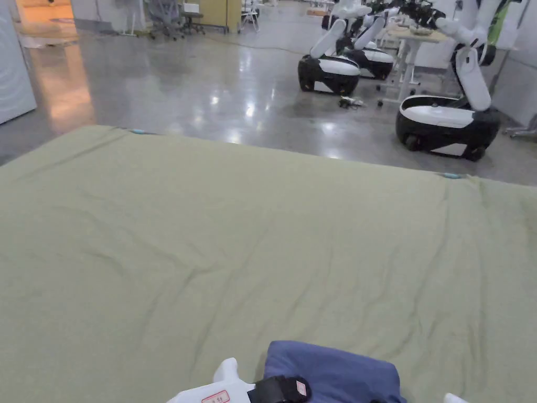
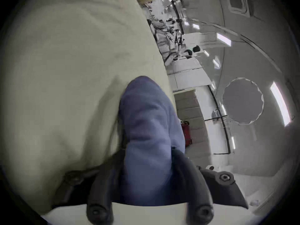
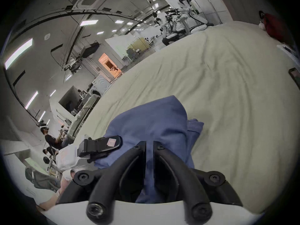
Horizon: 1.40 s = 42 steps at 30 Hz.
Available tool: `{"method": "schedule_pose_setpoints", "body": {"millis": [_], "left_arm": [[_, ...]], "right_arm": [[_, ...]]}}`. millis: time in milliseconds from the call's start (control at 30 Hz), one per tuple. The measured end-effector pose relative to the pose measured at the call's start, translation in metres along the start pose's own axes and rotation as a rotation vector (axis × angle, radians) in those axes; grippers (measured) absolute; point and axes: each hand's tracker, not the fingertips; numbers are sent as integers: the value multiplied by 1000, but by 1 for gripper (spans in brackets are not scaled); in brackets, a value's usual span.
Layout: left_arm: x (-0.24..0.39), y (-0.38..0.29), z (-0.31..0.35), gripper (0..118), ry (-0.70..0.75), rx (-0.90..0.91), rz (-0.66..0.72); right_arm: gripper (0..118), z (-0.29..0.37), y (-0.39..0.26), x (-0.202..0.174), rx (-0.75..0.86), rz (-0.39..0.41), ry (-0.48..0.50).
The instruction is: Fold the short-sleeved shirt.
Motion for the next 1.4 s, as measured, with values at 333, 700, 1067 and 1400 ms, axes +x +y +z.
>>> {"method": "schedule_pose_setpoints", "body": {"millis": [333,700,1067,1400], "left_arm": [[-26,98,152,26,246,165,-146],[-89,269,343,26,571,375,-67],[-58,241,364,94,651,545,-216],[156,144,213,60,612,613,-830]], "right_arm": [[14,-21,2,-52,-16,77,35],[14,-53,-2,-108,-32,150,48],[14,-33,7,-109,2,173,40],[14,51,76,-111,226,323,-121]]}}
